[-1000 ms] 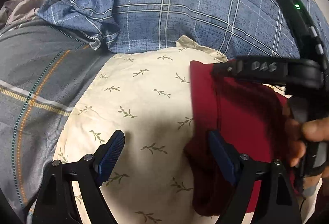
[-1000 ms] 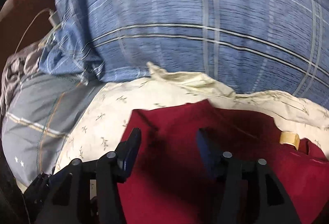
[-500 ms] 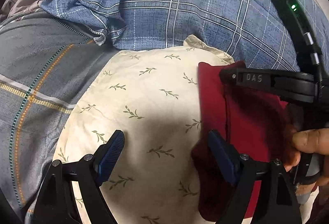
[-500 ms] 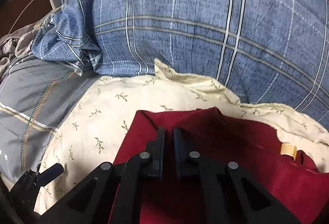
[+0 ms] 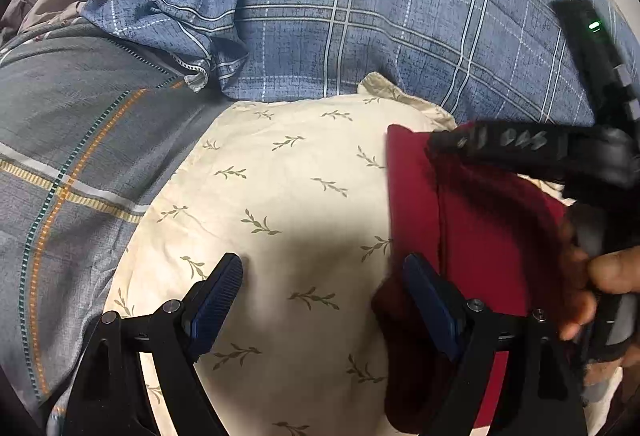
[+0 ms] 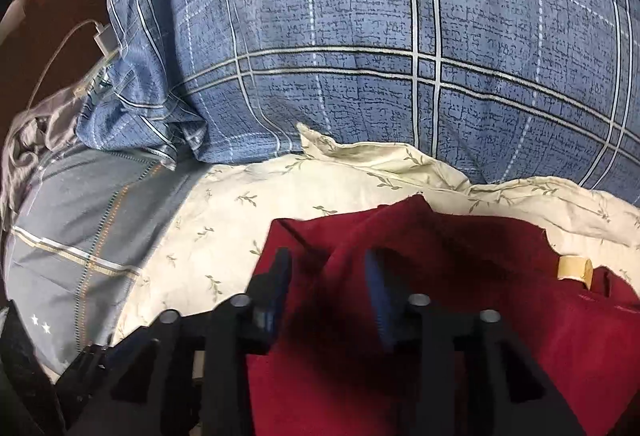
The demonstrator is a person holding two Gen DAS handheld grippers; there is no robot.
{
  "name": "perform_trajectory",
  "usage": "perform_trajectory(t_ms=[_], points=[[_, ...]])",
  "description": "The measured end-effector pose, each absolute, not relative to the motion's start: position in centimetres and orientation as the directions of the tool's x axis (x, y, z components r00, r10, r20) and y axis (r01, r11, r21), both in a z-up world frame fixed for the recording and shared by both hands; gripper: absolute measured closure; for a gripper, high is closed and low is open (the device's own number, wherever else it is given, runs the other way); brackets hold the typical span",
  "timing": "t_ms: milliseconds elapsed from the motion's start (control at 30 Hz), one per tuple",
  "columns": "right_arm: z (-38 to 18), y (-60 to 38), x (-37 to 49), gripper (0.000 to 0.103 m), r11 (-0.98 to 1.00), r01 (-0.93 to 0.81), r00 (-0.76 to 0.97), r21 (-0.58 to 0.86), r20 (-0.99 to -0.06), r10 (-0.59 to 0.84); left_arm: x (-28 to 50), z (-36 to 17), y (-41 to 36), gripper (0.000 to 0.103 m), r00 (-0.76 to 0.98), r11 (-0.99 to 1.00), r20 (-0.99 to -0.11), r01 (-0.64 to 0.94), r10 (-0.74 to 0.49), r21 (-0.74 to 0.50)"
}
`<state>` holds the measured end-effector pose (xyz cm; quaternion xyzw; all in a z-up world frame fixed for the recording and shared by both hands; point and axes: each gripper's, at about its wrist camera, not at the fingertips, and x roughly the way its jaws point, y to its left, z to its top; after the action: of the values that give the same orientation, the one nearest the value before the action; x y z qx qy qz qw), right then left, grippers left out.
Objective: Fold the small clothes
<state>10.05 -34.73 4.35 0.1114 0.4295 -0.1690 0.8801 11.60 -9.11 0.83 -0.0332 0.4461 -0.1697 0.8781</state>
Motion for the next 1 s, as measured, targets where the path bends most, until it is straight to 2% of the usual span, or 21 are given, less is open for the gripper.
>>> perform_trajectory(t_ms=[33, 100, 133, 167, 533, 800, 900, 933, 967, 1000], points=[[3.8, -34.5, 10.7, 0.061, 0.919, 0.392, 0.565, 0.038, -0.799, -0.208, 11.6, 0.9, -9.0, 0.020, 0.547, 0.940, -0.769, 0.265, -0.331, -0.216], [3.2, -34.0, 11.4, 0.071, 0.918, 0.397, 0.539, -0.004, -0.809, -0.236, 11.6, 0.9, -8.9, 0.020, 0.549, 0.939, -0.766, 0.262, -0.335, -0.223], [3.1, -33.7, 11.5, 0.089, 0.920, 0.392, 0.540, -0.034, -0.801, -0.259, 11.6, 0.8, -8.9, 0.020, 0.546, 0.938, -0.767, 0.261, -0.338, -0.227], [2.9, -33.3, 11.9, 0.092, 0.922, 0.383, 0.539, -0.060, -0.796, -0.276, 11.6, 0.8, -8.9, 0.020, 0.544, 0.937, -0.768, 0.261, -0.340, -0.230], [3.4, -34.5, 11.0, 0.095, 0.926, 0.375, 0.564, 0.027, -0.800, -0.205, 11.4, 0.3, -10.3, 0.020, 0.524, 0.925, -0.771, 0.307, -0.362, -0.225], [4.9, -35.1, 9.3, 0.097, 0.931, 0.360, 0.589, 0.057, -0.788, -0.179, 11.8, -0.3, -10.8, 0.020, 0.424, 0.839, -0.731, 0.369, -0.535, -0.400], [5.3, -35.3, 9.0, 0.085, 0.929, 0.360, 0.592, 0.087, -0.790, -0.156, 12.3, -0.6, -10.4, 0.021, 0.402, 0.826, -0.727, 0.358, -0.557, -0.435], [5.4, -35.3, 9.1, 0.067, 0.927, 0.360, 0.590, 0.101, -0.795, -0.143, 12.4, -0.6, -10.0, 0.021, 0.402, 0.824, -0.723, 0.344, -0.562, -0.449], [5.5, -35.3, 9.1, 0.041, 0.928, 0.354, 0.582, 0.118, -0.804, -0.120, 12.5, -0.5, -9.4, 0.021, 0.403, 0.822, -0.718, 0.331, -0.567, -0.463], [5.4, -35.2, 9.3, 0.031, 0.929, 0.347, 0.574, 0.126, -0.812, -0.105, 12.5, -0.5, -9.1, 0.021, 0.405, 0.822, -0.717, 0.326, -0.568, -0.467]])
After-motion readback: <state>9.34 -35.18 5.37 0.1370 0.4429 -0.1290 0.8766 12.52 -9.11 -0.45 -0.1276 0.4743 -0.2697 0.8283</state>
